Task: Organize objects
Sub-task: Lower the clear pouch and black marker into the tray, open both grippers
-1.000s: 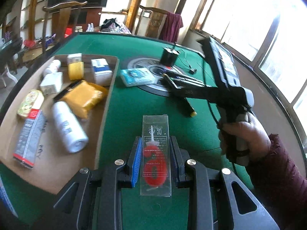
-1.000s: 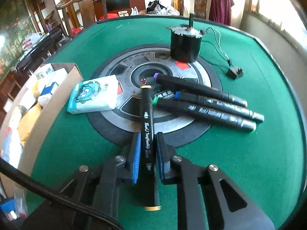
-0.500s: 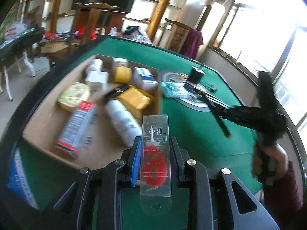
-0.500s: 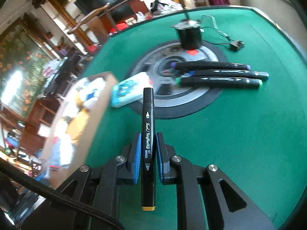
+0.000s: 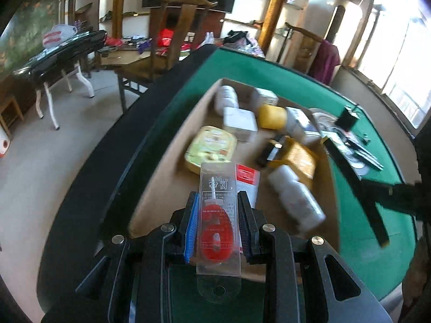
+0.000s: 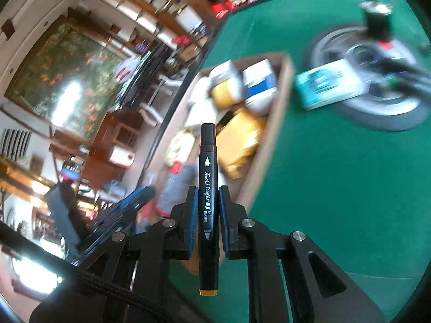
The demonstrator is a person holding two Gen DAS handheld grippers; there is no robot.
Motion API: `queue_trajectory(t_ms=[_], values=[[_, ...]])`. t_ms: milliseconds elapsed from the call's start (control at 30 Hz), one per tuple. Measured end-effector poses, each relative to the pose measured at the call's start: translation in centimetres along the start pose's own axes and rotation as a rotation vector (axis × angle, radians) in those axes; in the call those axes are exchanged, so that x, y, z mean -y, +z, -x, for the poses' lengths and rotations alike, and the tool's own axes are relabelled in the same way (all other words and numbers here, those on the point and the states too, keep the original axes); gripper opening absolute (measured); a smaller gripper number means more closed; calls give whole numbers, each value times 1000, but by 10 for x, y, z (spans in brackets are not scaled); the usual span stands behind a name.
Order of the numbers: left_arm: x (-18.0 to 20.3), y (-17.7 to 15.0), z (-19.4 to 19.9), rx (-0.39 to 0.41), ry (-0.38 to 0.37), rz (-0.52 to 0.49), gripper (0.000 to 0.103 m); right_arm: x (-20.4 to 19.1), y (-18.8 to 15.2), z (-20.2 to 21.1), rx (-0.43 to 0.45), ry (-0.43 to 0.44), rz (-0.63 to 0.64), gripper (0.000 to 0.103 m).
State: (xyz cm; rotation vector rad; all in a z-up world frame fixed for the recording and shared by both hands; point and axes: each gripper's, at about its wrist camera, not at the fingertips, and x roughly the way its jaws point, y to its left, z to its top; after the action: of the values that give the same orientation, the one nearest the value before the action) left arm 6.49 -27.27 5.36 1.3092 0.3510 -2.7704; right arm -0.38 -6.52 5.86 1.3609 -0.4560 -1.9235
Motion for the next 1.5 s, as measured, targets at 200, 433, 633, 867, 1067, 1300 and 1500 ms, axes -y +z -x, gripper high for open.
queue_trajectory(t_ms=[200, 433, 633, 867, 1067, 1300, 1500], values=[[-6, 11, -27, -48, 6, -19, 24, -26, 2, -68, -93, 15, 4, 13], [-9, 14, -39, -63, 11, -18, 24, -37, 6, -110, -122, -47, -11, 13], [-13, 12, -44, -64, 11, -23, 24, -45, 13, -113, -87, -142, 52, 13], [-13, 12, -42, -57, 17, -31, 24, -52, 14, -116, -81, -227, 118, 13], [-15, 11, -40, -57, 10, -13, 25, -54, 9, -114, -72, -283, 158, 13], [-16, 11, -31, -39, 3, -5, 39, -53, 10, -111, -67, -300, 155, 13], [-18, 10, -22, -34, -19, 20, 49, -51, 8, -105, -60, -302, 148, 13]])
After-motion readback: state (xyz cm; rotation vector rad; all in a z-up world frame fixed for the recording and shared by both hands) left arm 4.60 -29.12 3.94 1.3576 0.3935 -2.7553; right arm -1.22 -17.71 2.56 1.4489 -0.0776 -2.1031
